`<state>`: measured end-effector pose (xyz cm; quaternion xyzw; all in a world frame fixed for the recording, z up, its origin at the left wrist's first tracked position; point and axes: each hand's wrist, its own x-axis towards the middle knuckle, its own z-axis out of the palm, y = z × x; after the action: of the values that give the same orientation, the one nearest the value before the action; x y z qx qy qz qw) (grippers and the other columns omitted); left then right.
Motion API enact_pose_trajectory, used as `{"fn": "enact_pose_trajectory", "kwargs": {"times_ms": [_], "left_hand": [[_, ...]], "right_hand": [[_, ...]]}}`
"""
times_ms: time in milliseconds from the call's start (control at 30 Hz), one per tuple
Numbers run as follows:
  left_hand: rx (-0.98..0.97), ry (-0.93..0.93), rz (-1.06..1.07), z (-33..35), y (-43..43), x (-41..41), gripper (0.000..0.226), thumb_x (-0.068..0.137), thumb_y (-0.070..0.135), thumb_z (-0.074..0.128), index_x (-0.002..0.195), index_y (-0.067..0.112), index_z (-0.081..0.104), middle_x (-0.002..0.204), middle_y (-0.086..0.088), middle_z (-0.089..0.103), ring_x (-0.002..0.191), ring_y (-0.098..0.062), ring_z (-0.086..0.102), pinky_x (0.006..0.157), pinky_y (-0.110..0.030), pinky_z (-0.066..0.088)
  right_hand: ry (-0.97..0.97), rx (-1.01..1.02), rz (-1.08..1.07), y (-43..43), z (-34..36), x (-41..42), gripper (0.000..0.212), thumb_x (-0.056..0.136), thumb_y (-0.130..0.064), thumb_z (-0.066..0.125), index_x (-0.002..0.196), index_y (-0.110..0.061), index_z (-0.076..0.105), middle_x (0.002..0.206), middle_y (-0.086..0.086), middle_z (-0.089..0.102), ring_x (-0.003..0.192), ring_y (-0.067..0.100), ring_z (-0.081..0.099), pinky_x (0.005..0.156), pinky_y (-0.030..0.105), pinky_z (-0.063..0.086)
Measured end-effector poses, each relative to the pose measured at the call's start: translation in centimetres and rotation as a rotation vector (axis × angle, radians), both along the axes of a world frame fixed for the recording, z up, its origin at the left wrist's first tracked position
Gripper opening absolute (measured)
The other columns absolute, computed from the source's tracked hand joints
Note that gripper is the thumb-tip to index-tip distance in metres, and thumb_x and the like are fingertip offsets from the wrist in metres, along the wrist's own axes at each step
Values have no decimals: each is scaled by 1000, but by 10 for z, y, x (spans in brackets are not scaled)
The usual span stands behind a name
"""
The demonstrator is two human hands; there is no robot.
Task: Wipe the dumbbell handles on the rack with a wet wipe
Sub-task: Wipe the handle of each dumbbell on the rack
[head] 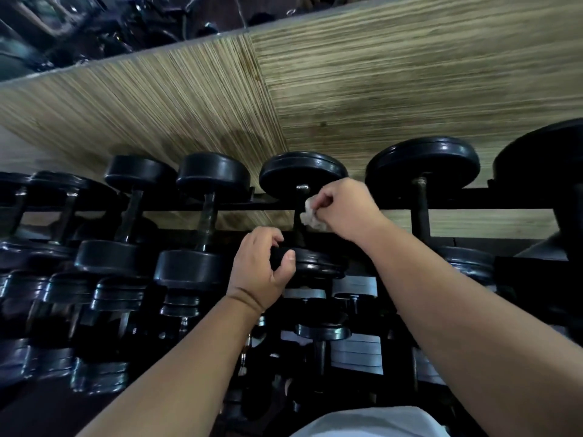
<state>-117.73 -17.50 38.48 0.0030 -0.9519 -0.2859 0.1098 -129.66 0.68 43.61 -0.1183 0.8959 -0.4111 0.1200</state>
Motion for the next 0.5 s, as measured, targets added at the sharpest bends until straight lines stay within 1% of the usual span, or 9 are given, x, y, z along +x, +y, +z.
{"fn": "enact_pose_trajectory", "kwargs": {"times_ms": [33,100,133,167,233,300,367,433,500], "left_hand": [[46,-46,14,8,3,3,39,89,51,50,115,23,53,101,7,54,97,-13,53,86,-29,45],[107,-146,59,16,5,5,39,89,51,58,122,37,43,107,9,56,104,-10,55,91,-28,46],[116,-167,70,22,7,6,39,91,48,62,124,40,42,109,11,56,106,-7,56,92,-28,47],[112,-169,63,29,11,7,40,93,45,65,126,39,44,111,12,57,108,-4,56,94,-28,48],[80,-167,24,40,18,8,41,94,42,67,130,34,50,114,16,58,110,-1,56,97,-27,49],[54,-156,-38,49,29,9,43,93,44,66,133,30,54,116,17,57,112,0,55,100,-26,48],[36,-150,-97,55,41,8,46,93,47,65,134,30,54,118,18,56,114,0,54,102,-26,47],[29,-151,-160,58,56,5,43,95,45,65,135,30,55,120,18,56,115,-1,53,102,-27,45],[39,-152,-222,58,73,0,41,97,43,66,134,28,57,119,17,56,115,-1,52,103,-27,45]], "right_hand": [[55,-9,-19,12,8,2,12,78,-9,72,78,-19,78,82,-7,73,82,11,67,83,28,55],[107,-24,-29,31,15,4,11,77,-7,72,79,-15,79,73,-12,66,71,4,60,73,14,49],[129,-29,-37,42,19,6,12,77,-6,71,79,-15,79,68,-14,64,66,0,57,66,5,43],[147,-29,-44,54,24,10,12,78,-6,71,78,-16,78,67,-14,64,65,-1,57,63,2,40],[164,-33,-54,80,32,14,12,79,-8,72,79,-18,78,75,-11,69,71,1,60,63,1,37],[154,-16,-75,105,37,17,10,81,-12,74,83,-22,77,81,-12,68,76,-1,60,63,2,36],[143,2,-114,126,37,20,11,82,-15,76,83,-26,75,83,-15,66,77,-5,58,62,3,36],[135,29,-149,143,34,24,11,83,-15,77,86,-25,76,85,-16,64,78,-3,58,63,8,37],[141,52,-177,156,30,28,10,84,-15,77,88,-24,76,84,-19,62,79,-2,58,63,6,35]]}}
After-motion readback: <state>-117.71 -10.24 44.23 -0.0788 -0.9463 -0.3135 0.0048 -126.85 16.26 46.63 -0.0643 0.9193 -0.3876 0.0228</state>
